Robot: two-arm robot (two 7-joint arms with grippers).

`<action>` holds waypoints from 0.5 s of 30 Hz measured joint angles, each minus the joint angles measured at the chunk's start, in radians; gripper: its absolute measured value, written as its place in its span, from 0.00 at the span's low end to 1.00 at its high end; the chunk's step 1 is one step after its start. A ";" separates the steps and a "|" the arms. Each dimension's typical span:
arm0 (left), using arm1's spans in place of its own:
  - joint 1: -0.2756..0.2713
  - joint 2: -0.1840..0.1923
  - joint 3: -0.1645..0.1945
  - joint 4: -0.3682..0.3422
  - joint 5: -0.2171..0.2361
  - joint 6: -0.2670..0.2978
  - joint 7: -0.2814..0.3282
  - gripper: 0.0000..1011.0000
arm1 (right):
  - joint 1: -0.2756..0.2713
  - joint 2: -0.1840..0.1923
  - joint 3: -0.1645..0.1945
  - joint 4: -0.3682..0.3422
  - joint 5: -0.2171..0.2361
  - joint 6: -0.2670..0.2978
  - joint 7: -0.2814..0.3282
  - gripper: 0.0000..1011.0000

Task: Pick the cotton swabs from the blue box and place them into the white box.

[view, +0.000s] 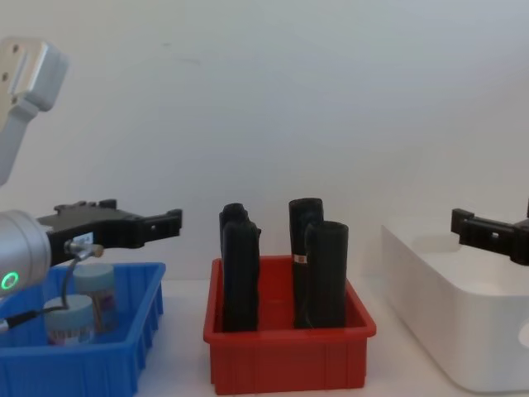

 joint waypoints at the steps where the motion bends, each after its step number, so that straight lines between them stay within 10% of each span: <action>1: -0.002 0.001 -0.003 0.006 -0.003 0.002 0.000 0.99 | 0.000 0.000 0.000 0.000 0.000 0.000 0.000 0.99; 15: -0.027 0.012 -0.041 0.091 -0.047 0.048 -0.001 0.99 | 0.000 0.000 0.000 0.000 0.000 0.000 0.000 0.99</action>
